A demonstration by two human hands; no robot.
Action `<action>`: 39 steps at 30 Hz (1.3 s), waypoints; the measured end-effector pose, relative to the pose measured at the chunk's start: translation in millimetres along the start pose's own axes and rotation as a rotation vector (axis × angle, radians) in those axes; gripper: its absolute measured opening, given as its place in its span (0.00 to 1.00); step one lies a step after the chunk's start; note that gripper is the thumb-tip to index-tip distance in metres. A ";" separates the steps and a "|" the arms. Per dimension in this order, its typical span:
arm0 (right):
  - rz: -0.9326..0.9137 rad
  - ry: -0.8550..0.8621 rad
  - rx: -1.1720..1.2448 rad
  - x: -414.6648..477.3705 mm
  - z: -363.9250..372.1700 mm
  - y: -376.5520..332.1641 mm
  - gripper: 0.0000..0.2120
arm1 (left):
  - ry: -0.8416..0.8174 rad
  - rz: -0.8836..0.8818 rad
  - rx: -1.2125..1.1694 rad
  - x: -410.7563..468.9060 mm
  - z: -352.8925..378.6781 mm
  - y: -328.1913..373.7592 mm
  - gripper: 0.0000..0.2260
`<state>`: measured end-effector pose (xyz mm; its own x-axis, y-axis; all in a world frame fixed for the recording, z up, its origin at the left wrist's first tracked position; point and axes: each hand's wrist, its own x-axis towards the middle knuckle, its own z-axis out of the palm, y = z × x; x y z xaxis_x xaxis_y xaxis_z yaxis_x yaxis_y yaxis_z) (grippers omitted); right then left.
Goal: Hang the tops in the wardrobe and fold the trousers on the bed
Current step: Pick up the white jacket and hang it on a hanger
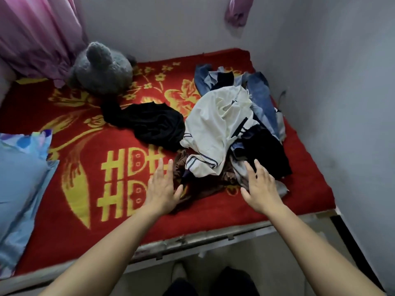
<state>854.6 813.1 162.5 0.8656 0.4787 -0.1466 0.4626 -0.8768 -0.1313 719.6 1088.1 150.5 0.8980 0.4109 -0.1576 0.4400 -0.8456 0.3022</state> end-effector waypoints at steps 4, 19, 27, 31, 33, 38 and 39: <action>0.024 -0.115 0.030 39.5 17.7 34.5 0.43 | -0.114 -0.063 0.002 42.9 21.8 18.5 0.41; 0.266 -0.427 0.598 204.3 120.7 106.3 0.42 | -0.215 -0.171 0.098 164.1 132.3 67.4 0.42; 0.401 -0.440 0.711 206.6 204.8 89.5 0.30 | -0.356 -0.003 0.392 235.9 220.9 13.1 0.17; 0.488 -0.413 0.775 240.0 223.6 64.1 0.27 | -0.192 -0.104 -0.014 229.4 218.3 9.5 0.02; 0.592 -0.327 0.863 261.0 223.4 48.6 0.27 | -0.166 -0.204 -0.206 206.9 211.6 7.4 0.04; 0.944 -0.365 1.460 308.0 207.4 13.2 0.29 | -0.064 -0.503 -0.342 142.3 187.3 -31.7 0.13; 0.926 -0.406 1.538 310.8 200.8 2.7 0.21 | -0.058 -0.600 -0.349 131.3 184.7 -44.0 0.14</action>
<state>1086.4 968.7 -80.4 0.5087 0.1095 -0.8540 -0.8437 -0.1340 -0.5198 816.5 1116.4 -57.1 0.5009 0.7459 -0.4389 0.8460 -0.3150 0.4303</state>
